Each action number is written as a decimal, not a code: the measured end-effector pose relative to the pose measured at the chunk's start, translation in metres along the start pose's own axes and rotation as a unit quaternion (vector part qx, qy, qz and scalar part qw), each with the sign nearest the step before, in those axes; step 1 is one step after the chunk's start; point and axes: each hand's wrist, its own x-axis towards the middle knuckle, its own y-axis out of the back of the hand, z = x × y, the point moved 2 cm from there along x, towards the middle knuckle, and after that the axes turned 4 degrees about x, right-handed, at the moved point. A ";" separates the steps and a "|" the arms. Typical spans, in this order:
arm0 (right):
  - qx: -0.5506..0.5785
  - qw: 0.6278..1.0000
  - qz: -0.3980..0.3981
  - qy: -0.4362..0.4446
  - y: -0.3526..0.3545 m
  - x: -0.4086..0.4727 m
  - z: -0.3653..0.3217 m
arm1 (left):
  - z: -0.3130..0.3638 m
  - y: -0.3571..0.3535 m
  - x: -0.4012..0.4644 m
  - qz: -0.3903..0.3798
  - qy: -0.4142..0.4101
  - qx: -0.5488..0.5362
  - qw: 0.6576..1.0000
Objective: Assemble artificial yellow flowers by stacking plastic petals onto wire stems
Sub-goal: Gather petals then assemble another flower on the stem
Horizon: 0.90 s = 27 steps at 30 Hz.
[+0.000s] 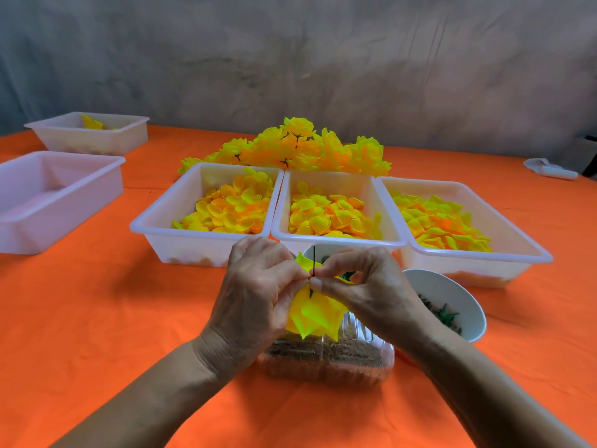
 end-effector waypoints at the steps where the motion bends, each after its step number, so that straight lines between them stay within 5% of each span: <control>1: 0.002 1.000 -0.002 -0.004 0.000 0.000 0.000 | 0.000 0.001 -0.001 0.002 -0.005 0.002 1.000; 7: 0.056 0.998 0.012 -0.021 0.008 -0.004 0.000 | 0.003 0.005 -0.007 0.001 -0.019 0.012 1.000; 20: -0.100 0.995 0.000 -0.002 0.004 0.002 -0.006 | 0.015 0.002 -0.003 0.018 -0.108 0.163 0.981; 27: -0.056 0.998 -0.018 -0.034 0.006 -0.002 -0.001 | 0.004 0.006 0.001 -0.060 -0.124 0.117 0.984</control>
